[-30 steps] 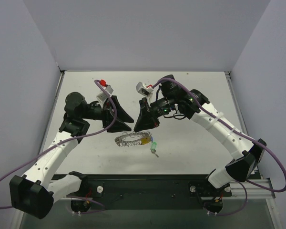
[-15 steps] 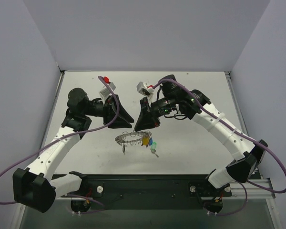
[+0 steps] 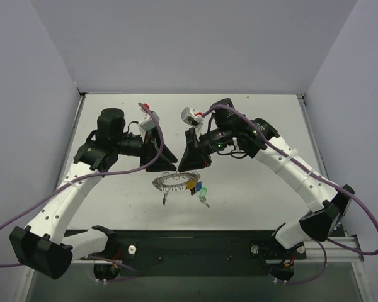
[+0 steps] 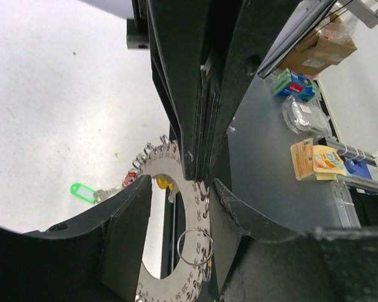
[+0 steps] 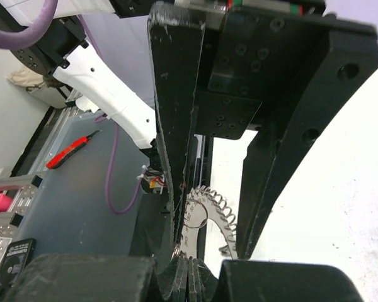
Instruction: Put the keys on the keyring
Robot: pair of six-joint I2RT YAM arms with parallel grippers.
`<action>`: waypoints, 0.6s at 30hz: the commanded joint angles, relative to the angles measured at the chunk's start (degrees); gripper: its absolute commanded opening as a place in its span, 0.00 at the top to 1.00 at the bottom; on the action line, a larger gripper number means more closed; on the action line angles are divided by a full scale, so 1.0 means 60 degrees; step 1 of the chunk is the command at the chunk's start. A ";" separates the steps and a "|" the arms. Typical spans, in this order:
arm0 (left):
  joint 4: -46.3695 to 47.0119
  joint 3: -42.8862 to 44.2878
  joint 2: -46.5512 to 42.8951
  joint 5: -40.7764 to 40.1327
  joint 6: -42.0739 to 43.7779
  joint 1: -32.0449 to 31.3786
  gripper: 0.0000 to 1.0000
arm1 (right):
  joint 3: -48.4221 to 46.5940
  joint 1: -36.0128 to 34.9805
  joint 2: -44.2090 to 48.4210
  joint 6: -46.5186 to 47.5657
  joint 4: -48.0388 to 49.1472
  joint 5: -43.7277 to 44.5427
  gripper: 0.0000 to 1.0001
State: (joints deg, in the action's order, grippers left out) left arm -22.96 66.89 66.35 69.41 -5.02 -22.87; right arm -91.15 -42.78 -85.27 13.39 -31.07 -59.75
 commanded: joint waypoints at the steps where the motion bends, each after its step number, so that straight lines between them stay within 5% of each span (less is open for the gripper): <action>1: -0.1328 0.0482 0.0016 -0.0142 0.1184 -0.0143 0.49 | -0.0130 0.0055 0.0297 0.0156 0.0315 -0.0194 1.00; 7: -0.2251 0.0760 0.0133 -0.0478 0.1772 -0.0553 0.48 | -0.0174 0.0026 0.0224 0.0113 0.0344 -0.0106 1.00; 18: -0.1814 0.0717 0.0119 -0.1123 0.1453 -0.0963 0.69 | -0.0174 0.0026 0.0150 0.0039 0.0359 -0.0150 1.00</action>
State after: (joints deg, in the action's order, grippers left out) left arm -36.34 69.28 67.59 63.64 4.19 -27.86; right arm -91.15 -42.78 -85.27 13.37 -31.07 -58.30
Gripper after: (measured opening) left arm 0.363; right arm 0.024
